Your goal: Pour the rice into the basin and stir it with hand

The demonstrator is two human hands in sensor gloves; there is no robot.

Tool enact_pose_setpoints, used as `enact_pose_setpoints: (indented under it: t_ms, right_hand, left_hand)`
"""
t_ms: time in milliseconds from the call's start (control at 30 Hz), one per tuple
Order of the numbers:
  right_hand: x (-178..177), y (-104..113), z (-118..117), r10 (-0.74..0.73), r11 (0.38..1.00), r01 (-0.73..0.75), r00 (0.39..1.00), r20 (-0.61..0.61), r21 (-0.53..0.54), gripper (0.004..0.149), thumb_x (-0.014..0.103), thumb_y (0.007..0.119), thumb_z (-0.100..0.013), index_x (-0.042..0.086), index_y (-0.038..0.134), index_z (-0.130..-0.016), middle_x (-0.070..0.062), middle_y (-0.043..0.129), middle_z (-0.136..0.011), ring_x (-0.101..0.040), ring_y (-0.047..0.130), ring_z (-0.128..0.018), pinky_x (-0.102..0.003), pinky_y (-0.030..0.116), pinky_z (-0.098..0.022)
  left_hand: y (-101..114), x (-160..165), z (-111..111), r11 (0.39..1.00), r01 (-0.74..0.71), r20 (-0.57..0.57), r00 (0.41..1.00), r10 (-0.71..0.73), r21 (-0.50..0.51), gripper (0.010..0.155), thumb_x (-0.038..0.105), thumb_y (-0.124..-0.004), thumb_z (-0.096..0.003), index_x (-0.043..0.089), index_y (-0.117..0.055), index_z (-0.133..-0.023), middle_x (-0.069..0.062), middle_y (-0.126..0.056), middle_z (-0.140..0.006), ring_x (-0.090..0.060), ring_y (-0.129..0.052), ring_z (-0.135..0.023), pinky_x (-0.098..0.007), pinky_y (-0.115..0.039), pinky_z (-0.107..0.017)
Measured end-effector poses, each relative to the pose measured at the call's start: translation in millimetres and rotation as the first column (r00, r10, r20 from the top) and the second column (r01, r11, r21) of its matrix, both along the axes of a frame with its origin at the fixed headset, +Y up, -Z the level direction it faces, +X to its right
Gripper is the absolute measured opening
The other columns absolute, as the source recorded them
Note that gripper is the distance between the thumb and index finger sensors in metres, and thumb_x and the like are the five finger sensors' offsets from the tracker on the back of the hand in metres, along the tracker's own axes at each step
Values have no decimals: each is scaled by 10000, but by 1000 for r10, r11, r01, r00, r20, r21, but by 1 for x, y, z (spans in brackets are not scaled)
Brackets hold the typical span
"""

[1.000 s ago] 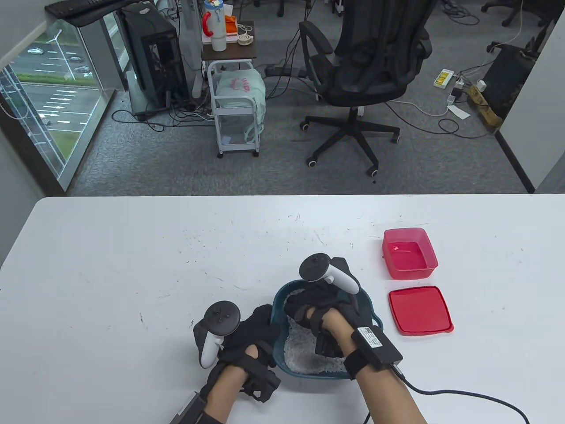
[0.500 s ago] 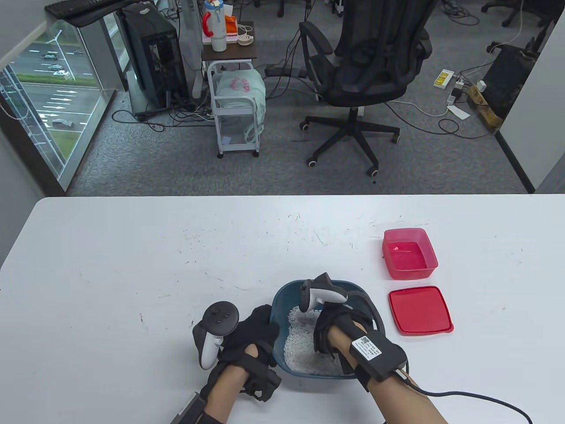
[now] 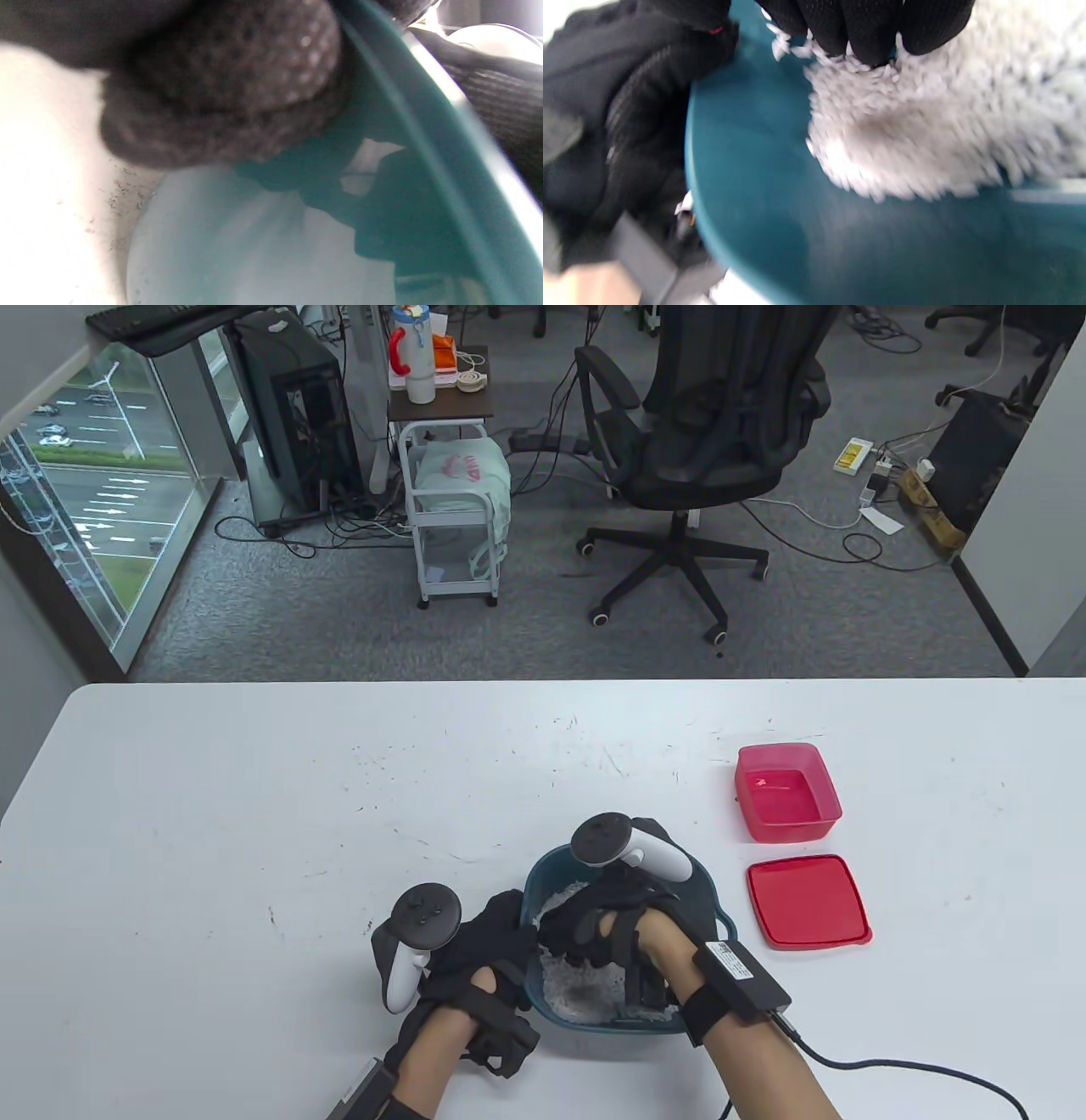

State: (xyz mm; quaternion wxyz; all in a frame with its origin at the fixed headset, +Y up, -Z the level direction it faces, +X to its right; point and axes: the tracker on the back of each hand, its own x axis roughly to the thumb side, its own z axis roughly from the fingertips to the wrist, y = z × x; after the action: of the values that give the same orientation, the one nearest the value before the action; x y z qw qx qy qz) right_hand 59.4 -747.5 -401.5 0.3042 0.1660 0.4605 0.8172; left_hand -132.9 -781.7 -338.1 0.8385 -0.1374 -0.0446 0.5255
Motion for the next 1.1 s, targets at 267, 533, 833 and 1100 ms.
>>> enact_pose_setpoints:
  t_ms: [267, 533, 833, 1100]
  right_hand:
    - [14, 12, -12, 414, 865, -443, 895, 165, 234, 636, 406, 721, -399, 19, 723, -904, -255, 805, -887, -489, 840, -759, -642, 698, -507]
    - [20, 2, 9, 724, 673, -717, 689, 37, 183, 675, 427, 738, -376, -88, 816, -805, -331, 960, -701, -487, 1022, -503, -557, 871, -296]
    - [5, -11, 30, 376, 925, -381, 901, -217, 19, 666, 440, 758, -344, -98, 931, -694, -326, 1062, -542, -488, 1081, -332, -547, 890, -197]
    - [3, -11, 15, -15, 993, 4, 996, -86, -120, 671, 400, 735, -377, 30, 645, -929, -239, 716, -941, -465, 763, -810, -619, 686, -533]
  left_hand:
    - [0, 0, 0, 1000, -1, -2, 1000, 1, 0, 637, 293, -808, -488, 13, -612, -1026, -305, -782, -926, -158, -1086, -40, -252, -965, 30]
    - [0, 0, 1, 1000, -8, -26, 1000, 8, -9, 631, 291, -810, -487, 10, -623, -1020, -304, -792, -919, -157, -1086, -35, -250, -965, 35]
    - [0, 0, 1, 1000, -13, -35, 999, 12, -15, 632, 292, -809, -488, 7, -623, -1020, -302, -792, -920, -162, -1086, -36, -252, -964, 34]
    - [1, 0, 0, 1000, -12, 4, 1000, 12, -4, 638, 291, -809, -491, 12, -609, -1028, -308, -777, -931, -167, -1089, -50, -258, -967, 21]
